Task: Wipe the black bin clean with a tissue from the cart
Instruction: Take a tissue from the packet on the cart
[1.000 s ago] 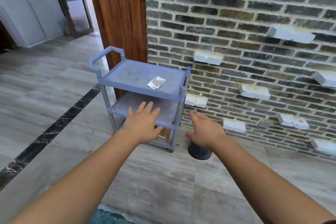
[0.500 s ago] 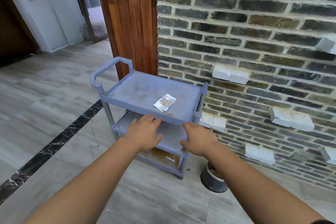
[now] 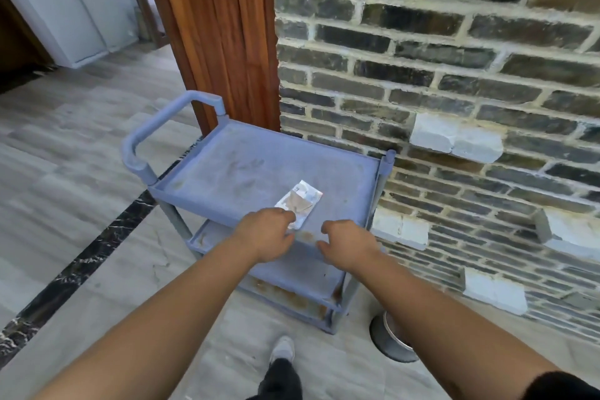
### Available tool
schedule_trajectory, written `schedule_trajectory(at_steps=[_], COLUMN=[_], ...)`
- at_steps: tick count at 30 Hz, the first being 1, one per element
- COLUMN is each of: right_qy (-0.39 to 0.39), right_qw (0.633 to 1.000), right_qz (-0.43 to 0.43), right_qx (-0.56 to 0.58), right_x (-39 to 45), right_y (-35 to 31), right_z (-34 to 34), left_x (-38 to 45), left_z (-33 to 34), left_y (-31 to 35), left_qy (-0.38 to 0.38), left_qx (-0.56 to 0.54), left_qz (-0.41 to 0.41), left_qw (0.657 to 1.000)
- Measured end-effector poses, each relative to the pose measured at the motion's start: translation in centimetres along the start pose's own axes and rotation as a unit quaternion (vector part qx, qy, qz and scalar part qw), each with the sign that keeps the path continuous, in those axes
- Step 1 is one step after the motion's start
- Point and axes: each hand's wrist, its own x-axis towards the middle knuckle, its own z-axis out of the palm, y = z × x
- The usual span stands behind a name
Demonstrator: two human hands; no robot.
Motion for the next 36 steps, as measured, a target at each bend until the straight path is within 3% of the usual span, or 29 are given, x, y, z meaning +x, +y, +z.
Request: schedule_trajectory(at_steps=[13, 23, 31, 36], right_qy=[-0.016, -0.017, 0.067, 0.153], right_qw=[0.979, 0.966, 0.96, 0.893], right_qz=[0.163, 0.23, 0.188, 0.217], right_qx=[0.12, 0.114, 0.194, 0.363], right_x=[16.2, 19.8, 18.6, 16.3], right_y=[-0.2, -0.8, 0.0, 2.0], right_z=[5.0, 7.6, 5.9, 2.7], left_x=[20.2, 23.6, 23.3, 23.2], left_z=[4.3, 8.3, 6.0, 3.0], left_y=[-6.8, -8.4, -9.1, -5.8], left_qy=[-0.065, -0.073, -0.011, -0.069], left_qx=[0.049, 0.089, -0.103, -0.31], left_qz=[0.13, 0.171, 0.151, 0.11], left_qw=[0.988, 0.979, 0.983, 0.942])
